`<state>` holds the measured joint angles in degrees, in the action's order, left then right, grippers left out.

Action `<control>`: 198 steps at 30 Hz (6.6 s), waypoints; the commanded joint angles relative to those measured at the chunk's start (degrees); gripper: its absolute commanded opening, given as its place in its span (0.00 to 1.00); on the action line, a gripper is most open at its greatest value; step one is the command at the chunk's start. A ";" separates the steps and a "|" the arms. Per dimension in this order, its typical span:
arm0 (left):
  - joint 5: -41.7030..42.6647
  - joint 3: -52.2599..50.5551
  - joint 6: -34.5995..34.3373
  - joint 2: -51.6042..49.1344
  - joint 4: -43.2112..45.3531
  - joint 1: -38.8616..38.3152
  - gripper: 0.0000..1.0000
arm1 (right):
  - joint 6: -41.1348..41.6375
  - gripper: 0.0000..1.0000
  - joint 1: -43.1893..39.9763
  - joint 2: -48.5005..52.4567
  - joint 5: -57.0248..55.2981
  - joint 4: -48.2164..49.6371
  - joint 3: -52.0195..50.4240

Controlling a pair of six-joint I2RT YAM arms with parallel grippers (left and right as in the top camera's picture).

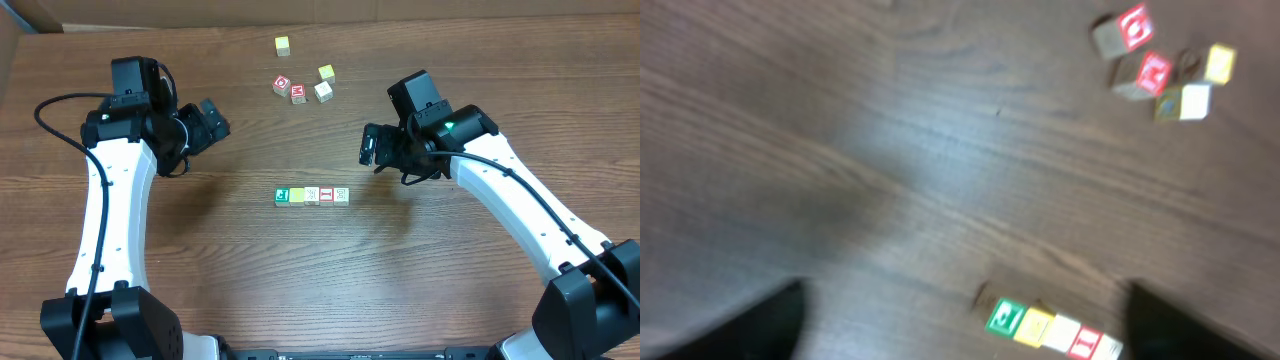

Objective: Flip 5 blocks

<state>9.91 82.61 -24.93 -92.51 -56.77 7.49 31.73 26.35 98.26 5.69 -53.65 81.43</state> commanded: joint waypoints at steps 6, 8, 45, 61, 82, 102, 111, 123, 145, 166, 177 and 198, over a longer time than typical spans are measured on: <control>-0.76 -1.20 3.63 -0.17 -13.00 -0.46 0.04 | -0.02 0.11 0.04 -0.31 0.83 -1.14 0.13; -1.33 -2.34 4.81 -0.17 -14.49 -0.52 0.04 | 0.50 0.04 0.04 -0.28 0.83 -0.90 -0.07; -11.58 -21.51 9.05 -7.52 12.17 -17.97 0.04 | 9.03 0.04 4.76 0.24 -4.79 23.21 -19.63; -11.37 -21.51 9.33 -13.14 14.51 -17.97 0.04 | 9.05 0.04 4.76 6.45 -5.64 27.87 -21.11; -11.32 -21.51 9.31 -13.14 14.34 -17.99 0.04 | 13.70 0.04 5.11 8.33 -2.60 26.95 -22.23; -12.39 -15.50 9.51 -12.37 7.98 -17.59 0.04 | 10.29 0.04 5.95 5.46 1.57 25.70 -20.46; -9.25 -18.71 9.75 -12.37 12.61 -17.64 0.04 | 10.47 0.04 8.92 5.46 -1.27 29.35 -20.72; -6.82 -18.84 9.75 -12.37 13.55 -17.70 0.04 | 10.45 0.04 8.96 5.46 -2.16 31.39 -20.72; -5.55 -18.88 9.73 -12.37 15.26 -17.75 0.04 | 10.25 0.04 9.18 5.46 -0.92 32.35 -20.72; -3.87 -18.88 9.73 -12.37 16.20 -17.81 0.04 | 10.49 0.04 10.75 5.46 -0.90 33.64 -20.72; -3.85 -18.88 9.73 -12.37 16.83 -17.81 0.04 | 10.62 0.04 11.63 5.46 -0.92 34.51 -20.72; -3.74 -18.88 9.49 -12.37 22.01 -17.81 0.04 | 21.11 0.04 11.87 5.46 -0.94 35.23 -20.72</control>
<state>4.03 64.10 -15.88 -104.92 -35.09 -10.09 50.39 37.17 105.69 3.42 -19.51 59.79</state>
